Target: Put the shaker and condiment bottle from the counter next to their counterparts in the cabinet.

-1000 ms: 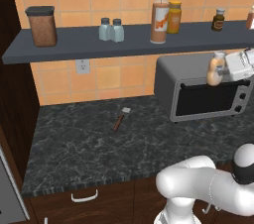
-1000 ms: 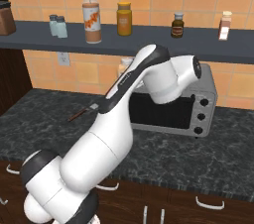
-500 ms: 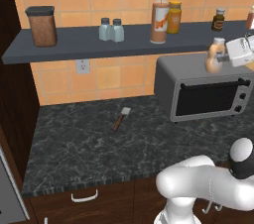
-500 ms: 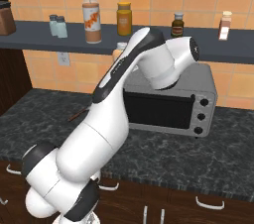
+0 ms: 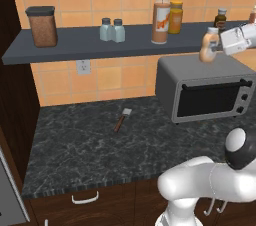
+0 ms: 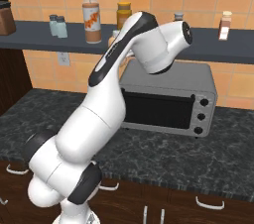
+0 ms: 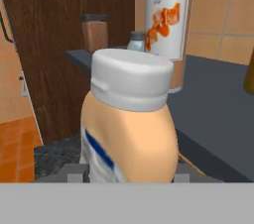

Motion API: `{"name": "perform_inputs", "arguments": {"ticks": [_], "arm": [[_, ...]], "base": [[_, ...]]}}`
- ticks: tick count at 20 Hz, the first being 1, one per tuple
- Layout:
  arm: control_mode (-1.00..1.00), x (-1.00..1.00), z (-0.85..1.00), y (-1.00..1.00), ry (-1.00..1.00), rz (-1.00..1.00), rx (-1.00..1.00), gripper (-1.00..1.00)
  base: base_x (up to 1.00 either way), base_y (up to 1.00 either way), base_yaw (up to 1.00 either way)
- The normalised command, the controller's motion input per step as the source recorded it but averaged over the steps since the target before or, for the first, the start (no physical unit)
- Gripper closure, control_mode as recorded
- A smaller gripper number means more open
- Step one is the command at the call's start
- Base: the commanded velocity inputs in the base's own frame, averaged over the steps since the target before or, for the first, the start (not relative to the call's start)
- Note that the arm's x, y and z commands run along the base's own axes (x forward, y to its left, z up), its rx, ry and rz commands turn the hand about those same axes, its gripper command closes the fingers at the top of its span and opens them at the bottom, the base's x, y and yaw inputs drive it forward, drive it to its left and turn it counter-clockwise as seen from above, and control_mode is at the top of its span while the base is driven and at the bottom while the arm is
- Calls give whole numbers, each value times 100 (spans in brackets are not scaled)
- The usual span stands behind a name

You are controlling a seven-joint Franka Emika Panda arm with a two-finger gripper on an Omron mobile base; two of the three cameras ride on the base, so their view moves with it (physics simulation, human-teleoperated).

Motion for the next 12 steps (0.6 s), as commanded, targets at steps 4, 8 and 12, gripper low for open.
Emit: {"name": "perform_inputs", "arguments": {"ticks": [4, 8, 12], "arm": [[-100, 40, 2, 8, 0, 0, 0, 100], [-100, 25, 24, 3, 0, 0, 0, 100], [-100, 24, 26, 0, 0, 0, 0, 100]], "base": [[0, 0, 0], [0, 0, 0], [0, 0, 0]]}}
